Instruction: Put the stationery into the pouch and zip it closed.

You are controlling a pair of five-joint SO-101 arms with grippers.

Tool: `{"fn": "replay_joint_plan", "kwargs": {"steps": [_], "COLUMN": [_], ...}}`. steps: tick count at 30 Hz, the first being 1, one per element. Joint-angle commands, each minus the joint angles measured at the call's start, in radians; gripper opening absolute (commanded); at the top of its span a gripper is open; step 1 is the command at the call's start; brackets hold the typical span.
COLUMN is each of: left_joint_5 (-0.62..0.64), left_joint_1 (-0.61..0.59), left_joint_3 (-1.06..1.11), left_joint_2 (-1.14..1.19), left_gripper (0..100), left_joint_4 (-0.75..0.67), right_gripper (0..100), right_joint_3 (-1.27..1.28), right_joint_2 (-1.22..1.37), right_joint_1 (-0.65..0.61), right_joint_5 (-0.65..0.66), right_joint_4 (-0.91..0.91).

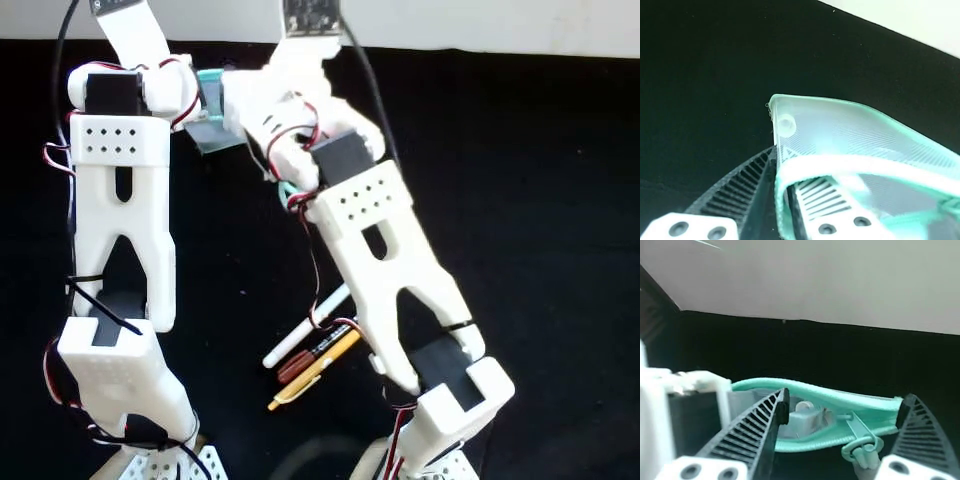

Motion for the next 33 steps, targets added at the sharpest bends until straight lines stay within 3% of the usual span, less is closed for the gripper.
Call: {"fn": "replay_joint_plan", "kwargs": {"steps": [1,7,15,23,26,30,33], "left_joint_5": [0.014,0.015,0.015,0.014,0.014,0.014,0.014], "left_joint_1": [-0.007,-0.007,-0.007,-0.007,-0.007,-0.007,-0.012], "left_joint_3": [-0.008,-0.012,-0.01,-0.008,-0.008,-0.008,-0.008], "left_joint_2": [-0.001,-0.004,-0.002,-0.001,-0.001,-0.001,-0.001], "left_gripper": [1,1,1,1,1,1,1], "left_joint_4": [0.005,0.008,0.006,0.005,0.006,0.008,0.008], "right_gripper": [33.5,33.5,33.5,33.5,33.5,33.4,33.4], "right_joint_3": [0.128,0.071,-0.364,-0.753,-0.808,-0.639,-0.452], "right_joint_2": [-0.044,-0.053,-0.053,-0.051,-0.051,-0.051,-0.053], "right_joint_1": [-0.002,0.058,0.13,0.09,0.008,-0.025,-0.122], "right_joint_5": [-0.009,-0.009,-0.003,0.479,0.66,0.713,0.799], "right_joint_4": [-0.108,-0.116,0.24,0.782,0.975,0.963,0.964]}}
